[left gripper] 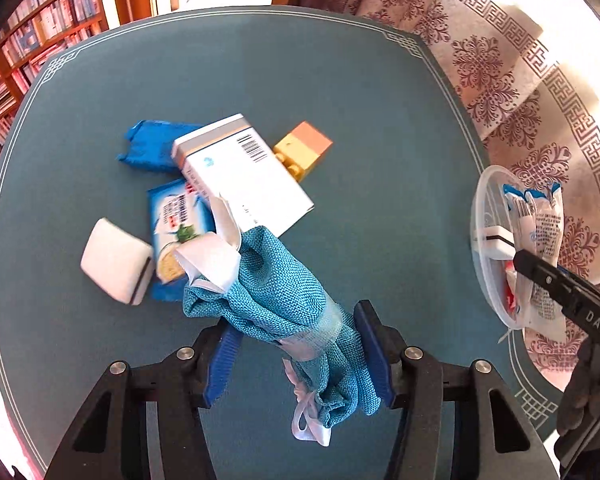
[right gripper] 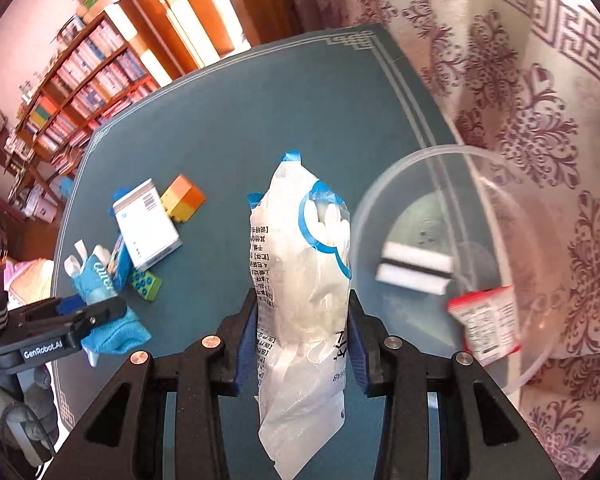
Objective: Organize objects
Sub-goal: 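Carry the blue cloth and white bag into the bowl and open both tools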
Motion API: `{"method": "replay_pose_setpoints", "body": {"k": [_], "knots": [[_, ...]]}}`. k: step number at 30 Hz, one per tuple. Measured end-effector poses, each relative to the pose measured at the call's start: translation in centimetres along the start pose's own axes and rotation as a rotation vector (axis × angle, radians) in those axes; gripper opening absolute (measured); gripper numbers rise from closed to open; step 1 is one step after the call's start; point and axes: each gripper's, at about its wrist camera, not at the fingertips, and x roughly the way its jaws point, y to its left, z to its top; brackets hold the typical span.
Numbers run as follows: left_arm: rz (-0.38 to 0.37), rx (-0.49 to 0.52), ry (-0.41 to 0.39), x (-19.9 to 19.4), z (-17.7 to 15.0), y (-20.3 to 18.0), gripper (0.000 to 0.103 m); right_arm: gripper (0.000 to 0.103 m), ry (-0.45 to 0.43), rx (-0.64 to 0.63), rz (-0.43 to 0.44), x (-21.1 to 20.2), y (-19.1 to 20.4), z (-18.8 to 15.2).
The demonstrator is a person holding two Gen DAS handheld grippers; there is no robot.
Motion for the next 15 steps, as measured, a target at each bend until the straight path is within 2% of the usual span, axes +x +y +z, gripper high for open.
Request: {"method": "replay_pose_setpoints", "body": {"k": [2,6,15], "knots": [[-0.008,0.034,-0.002,0.0,0.5,-1.7,0.059,0.041,-0.024,0.045,-0.036,-1.2,-3.5,0.5],[-0.026,0.1,0.006,0.4,1.4,-5.1,0.059,0.041,-0.05,0.117,-0.093,-0.5,-5.7,1.5],[-0.058,0.226,0.03,1.9,2.7,-12.1,0.059,0.042,-0.095,0.074,-0.296,1.0,-9.8,2.9]]}}
